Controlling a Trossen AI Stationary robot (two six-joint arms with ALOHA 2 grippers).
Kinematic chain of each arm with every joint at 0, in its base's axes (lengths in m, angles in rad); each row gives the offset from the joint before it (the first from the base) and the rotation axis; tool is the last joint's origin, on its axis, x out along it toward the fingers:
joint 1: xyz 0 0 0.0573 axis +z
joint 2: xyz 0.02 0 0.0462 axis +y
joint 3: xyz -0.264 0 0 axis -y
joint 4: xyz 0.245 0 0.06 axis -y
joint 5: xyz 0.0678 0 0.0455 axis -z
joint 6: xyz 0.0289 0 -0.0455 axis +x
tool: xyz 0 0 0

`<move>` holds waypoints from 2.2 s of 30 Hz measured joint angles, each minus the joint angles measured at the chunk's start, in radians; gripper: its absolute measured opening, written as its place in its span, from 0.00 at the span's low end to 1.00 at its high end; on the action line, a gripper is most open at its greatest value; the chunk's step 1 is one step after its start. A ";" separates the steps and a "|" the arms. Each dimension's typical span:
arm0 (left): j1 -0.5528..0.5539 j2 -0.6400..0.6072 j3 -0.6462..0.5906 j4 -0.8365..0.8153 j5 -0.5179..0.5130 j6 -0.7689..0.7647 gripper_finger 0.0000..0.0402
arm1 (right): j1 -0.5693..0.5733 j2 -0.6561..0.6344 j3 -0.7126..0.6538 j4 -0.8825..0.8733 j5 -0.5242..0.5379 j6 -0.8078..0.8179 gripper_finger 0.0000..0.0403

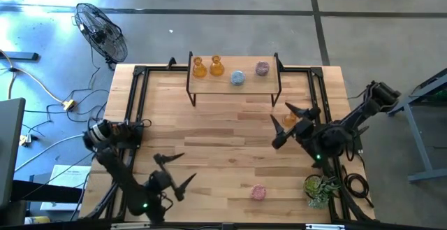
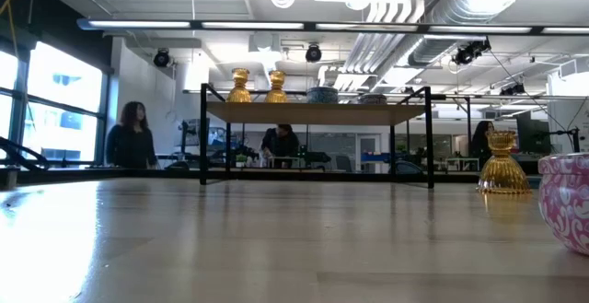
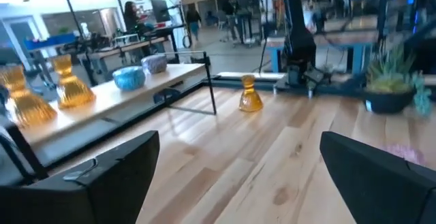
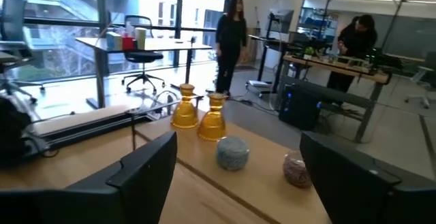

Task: Pick & Place candle stick holders
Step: Put the orange candle holder on the shelf

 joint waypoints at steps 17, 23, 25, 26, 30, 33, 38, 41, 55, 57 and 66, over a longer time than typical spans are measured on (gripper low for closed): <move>0.052 0.000 -0.176 0.262 -0.024 -0.022 0.99 | -0.280 -0.116 0.000 -0.071 0.000 0.048 0.75; 0.133 -0.004 -0.155 0.249 0.032 0.008 0.99 | -0.288 -0.088 0.000 -0.254 -0.009 0.159 0.75; 0.162 -0.004 -0.126 0.252 0.074 0.077 0.99 | -0.276 -0.088 0.000 -0.314 -0.013 0.178 0.75; 0.179 -0.004 -0.109 0.257 0.103 0.120 0.99 | -0.271 -0.088 0.000 -0.347 -0.019 0.192 0.75; 0.244 -0.004 -0.023 0.346 0.254 0.449 0.99 | -0.240 -0.088 0.000 -0.417 -0.038 0.207 0.75; 0.290 -0.004 0.030 0.550 0.416 0.900 0.99 | -0.215 -0.088 0.000 -0.456 -0.056 0.196 0.75; 0.333 -0.004 0.053 1.064 0.829 1.735 0.99 | -0.161 -0.088 0.000 -0.455 -0.050 0.099 0.75; 0.360 -0.010 0.054 1.238 0.941 1.981 0.99 | -0.125 -0.088 0.000 -0.455 -0.011 0.077 0.75; 0.616 -0.220 -0.061 1.546 1.478 2.091 0.99 | -0.003 -0.089 0.000 -0.544 -0.002 -0.022 0.75; 0.651 -0.276 -0.109 1.563 1.531 2.097 0.99 | -0.004 -0.092 0.000 -0.541 -0.001 -0.048 0.75; 0.714 -0.636 -0.458 1.687 1.505 2.068 0.99 | -0.063 -0.182 0.000 -0.541 -0.001 -0.103 0.75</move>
